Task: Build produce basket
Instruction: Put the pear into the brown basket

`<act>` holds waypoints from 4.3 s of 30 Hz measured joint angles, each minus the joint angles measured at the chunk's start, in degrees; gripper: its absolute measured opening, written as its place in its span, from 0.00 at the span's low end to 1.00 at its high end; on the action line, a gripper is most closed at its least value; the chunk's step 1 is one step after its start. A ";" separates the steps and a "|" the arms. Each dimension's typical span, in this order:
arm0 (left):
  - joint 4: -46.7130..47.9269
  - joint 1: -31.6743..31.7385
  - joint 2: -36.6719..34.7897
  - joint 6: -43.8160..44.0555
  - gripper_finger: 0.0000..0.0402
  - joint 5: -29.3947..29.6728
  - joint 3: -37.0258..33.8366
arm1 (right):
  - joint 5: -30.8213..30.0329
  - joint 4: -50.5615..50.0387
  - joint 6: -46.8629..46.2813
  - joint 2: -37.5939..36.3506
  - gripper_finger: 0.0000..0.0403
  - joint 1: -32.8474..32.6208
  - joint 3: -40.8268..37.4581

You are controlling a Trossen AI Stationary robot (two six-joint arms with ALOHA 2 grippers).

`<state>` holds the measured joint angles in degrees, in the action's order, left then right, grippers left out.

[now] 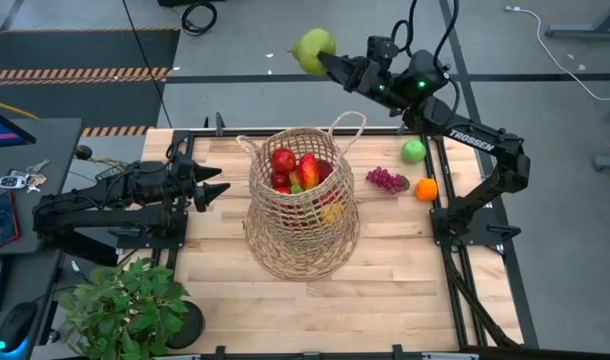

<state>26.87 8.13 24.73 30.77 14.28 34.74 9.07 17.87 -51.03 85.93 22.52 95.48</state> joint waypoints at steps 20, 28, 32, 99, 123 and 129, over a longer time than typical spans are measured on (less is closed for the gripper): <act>-0.02 0.00 0.00 0.01 0.89 0.02 -0.04 | -4.77 -21.40 10.30 1.34 0.86 -0.58 -0.29; 0.01 -0.01 0.00 0.01 0.89 0.02 -0.04 | -0.96 -25.64 7.67 4.41 0.86 -1.59 -1.62; -0.01 0.01 0.00 0.01 0.89 0.02 -0.04 | -0.85 -24.80 7.37 6.10 0.86 -1.81 -1.63; -0.02 0.01 0.00 0.01 0.89 0.00 -0.02 | -0.22 -26.98 66.37 6.82 0.86 -5.93 -1.64; -0.02 -0.01 0.00 0.01 0.89 0.00 -0.02 | -27.42 -29.16 99.67 6.78 0.86 -12.92 -1.64; -0.02 -0.01 0.00 0.01 0.89 0.00 -0.02 | -27.43 -29.16 80.59 6.78 0.86 -12.14 -1.64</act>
<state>26.85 8.12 24.73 30.79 14.28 34.72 -18.36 -11.29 29.57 92.71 10.38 93.84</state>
